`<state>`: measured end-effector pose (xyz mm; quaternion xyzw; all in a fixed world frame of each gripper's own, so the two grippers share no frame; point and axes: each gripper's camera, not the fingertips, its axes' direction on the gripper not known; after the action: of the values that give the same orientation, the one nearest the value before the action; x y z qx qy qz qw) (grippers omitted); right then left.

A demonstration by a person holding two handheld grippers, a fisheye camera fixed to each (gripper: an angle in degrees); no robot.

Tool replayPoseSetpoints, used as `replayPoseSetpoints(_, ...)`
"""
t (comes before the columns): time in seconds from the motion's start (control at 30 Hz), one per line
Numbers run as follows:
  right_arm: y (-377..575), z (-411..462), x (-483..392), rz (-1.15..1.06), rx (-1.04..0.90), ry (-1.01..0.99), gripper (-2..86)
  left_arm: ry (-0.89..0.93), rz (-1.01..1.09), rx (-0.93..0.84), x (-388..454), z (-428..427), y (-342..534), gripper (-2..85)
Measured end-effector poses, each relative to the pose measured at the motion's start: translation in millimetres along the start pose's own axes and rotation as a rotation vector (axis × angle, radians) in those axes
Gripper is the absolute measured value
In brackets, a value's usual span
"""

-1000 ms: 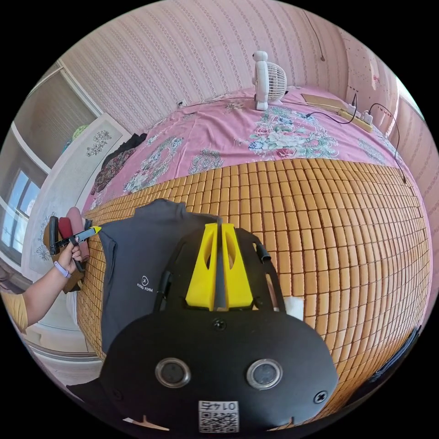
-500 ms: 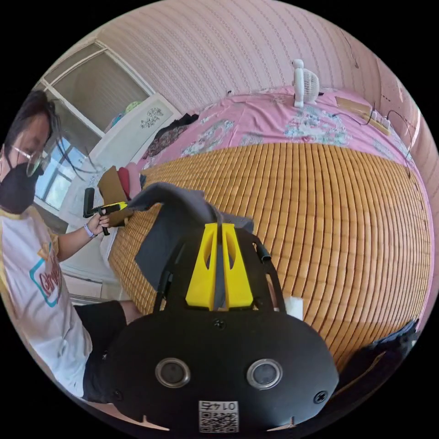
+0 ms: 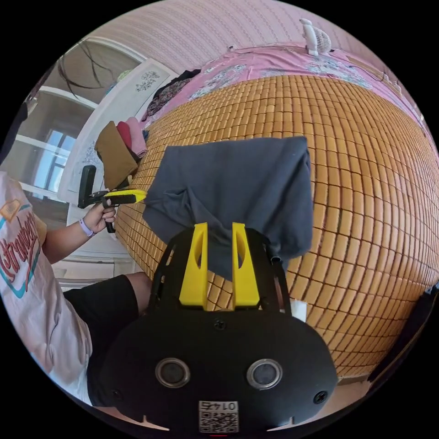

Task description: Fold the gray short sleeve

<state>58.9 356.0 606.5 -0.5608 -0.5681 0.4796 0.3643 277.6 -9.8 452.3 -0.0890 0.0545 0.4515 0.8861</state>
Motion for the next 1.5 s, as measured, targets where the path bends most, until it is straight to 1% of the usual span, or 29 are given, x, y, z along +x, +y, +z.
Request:
replayPoseSetpoints(0.1, -17.9, 32.0, -27.1, -0.107, -0.054, -0.005, 10.1, -0.006, 0.064, -0.037, 20.9, 37.0, -16.0, 8.4)
replayPoseSetpoints(0.17, -23.5, 49.7, -35.7, -0.129, -0.073, 0.012, 9.1, -0.021, 0.075, -0.078, 28.5, 66.6, -22.7, 7.5)
replayPoseSetpoints(0.2, -25.8, 61.7, -39.0, -0.148, -0.102, 0.02, 6.8, -0.029, 0.073, -0.095, 29.3, 73.9, -23.9, 7.1)
replayPoseSetpoints(0.23, -27.7, 72.8, -39.8, -0.148, -0.142, 0.063, 4.7, -0.054, 0.076, -0.134, 30.6, 88.1, -25.5, 3.8)
replayPoseSetpoints(0.3, -30.0, 71.1, -40.2, -0.137, -0.098, 0.105, 2.4, -0.112, 0.116, -0.119, 34.2, 96.3, -24.0, 0.8)
replayPoseSetpoints(0.37, -30.9, 63.4, -37.3, -0.123, -0.065, 0.058, 1.8, -0.134, 0.171, -0.144, 39.1, 103.4, -22.9, -0.5)
replayPoseSetpoints(0.43, -26.9, 51.8, -36.1, -0.148, -0.046, -0.004, 1.6, -0.137, 0.214, -0.133, 44.8, 104.3, -19.4, -0.8)
replayPoseSetpoints(0.5, -23.2, 45.9, -40.1, -0.203, -0.088, -0.045, 1.9, -0.104, 0.255, -0.118, 51.2, 102.6, -13.3, -0.9)
replayPoseSetpoints(0.57, -17.9, 42.6, -47.2, -0.272, -0.155, -0.096, 2.5, -0.027, 0.288, -0.124, 58.5, 100.5, 1.3, -0.8)
replayPoseSetpoints(0.63, -8.0, 44.8, -56.3, -0.342, -0.249, -0.07, 4.6, -0.008, 0.264, -0.179, 60.0, 106.0, 17.0, -0.6)
replayPoseSetpoints(0.7, -0.3, 47.0, -59.2, -0.365, -0.293, -0.028, 5.5, -0.001, 0.23, -0.249, 59.5, 115.3, 35.0, -0.1)
replayPoseSetpoints(0.77, 3.9, 47.8, -58.0, -0.356, -0.333, -0.031, 5.7, 0.032, 0.161, -0.344, 57.0, 127.6, 54.2, 0.3)
replayPoseSetpoints(0.8, 4.2, 46.4, -57.4, -0.348, -0.345, -0.036, 5.5, 0.046, 0.139, -0.351, 56.7, 129.2, 56.9, 0.2)
replayPoseSetpoints(0.83, 2.2, 44.0, -58.0, -0.35, -0.342, -0.032, 5.0, 0.079, 0.101, -0.341, 57.6, 131.6, 59.6, -0.1)
replayPoseSetpoints(0.9, -6.1, 41.8, -61.4, -0.37, -0.323, -0.015, 3.6, 0.111, 0.09, -0.308, 65.4, 138.4, 55.7, -0.5)
replayPoseSetpoints(1.0, -36.9, 44.2, -70.4, -0.383, -0.241, 0.059, 1.1, 0.098, 0.171, -0.233, 91.8, 157.8, 34.2, -0.8)
replayPoseSetpoints(1.1, -84.8, 55.6, -78.6, -0.355, -0.152, 0.111, 0.2, 0.034, 0.254, -0.168, 119.4, 185.8, 14.8, -0.9)
replayPoseSetpoints(1.2, -132.1, 75.6, -92.3, -0.417, -0.114, 0.144, -0.2, -0.087, 0.274, -0.25, 133.9, 226.6, 8.4, -1.0)
replayPoseSetpoints(1.23, -146.4, 88.3, -94.7, -0.452, -0.138, 0.161, -0.3, -0.118, 0.293, -0.265, 137.9, 238.1, 11.0, -1.0)
replayPoseSetpoints(1.27, -153.2, 96.9, -94.9, -0.469, -0.176, 0.177, -0.3, -0.126, 0.308, -0.241, 141.3, 241.5, 14.1, -1.0)
replayPoseSetpoints(1.3, -163.7, 117.7, -93.5, -0.507, -0.287, 0.23, -0.4, -0.13, 0.311, -0.236, 142.7, 243.3, 15.3, -1.0)
replayPoseSetpoints(1.33, -171.7, 127.9, -92.9, -0.552, -0.351, 0.223, -0.4, -0.141, 0.327, -0.232, 145.9, 246.8, 17.5, -1.0)
replayPoseSetpoints(1.37, -177.4, 128.1, -93.0, -0.554, -0.382, 0.21, -0.5, -0.152, 0.352, -0.23, 149.2, 250.6, 19.2, -1.0)
replayPoseSetpoints(1.4, -188.8, 129.7, -94.3, -0.558, -0.461, 0.189, -0.5, -0.155, 0.362, -0.229, 150.6, 252.4, 19.9, -1.0)
replayPoseSetpoints(1.43, -197.2, 126.6, -97.9, -0.576, -0.469, 0.209, -0.5, -0.158, 0.376, -0.226, 152.7, 256.1, 21.2, -1.0)
replayPoseSetpoints(1.5, -208.8, 121.2, -101.5, -0.597, -0.405, 0.294, -0.5, -0.153, 0.38, -0.212, 153.8, 260.5, 24.0, -1.0)
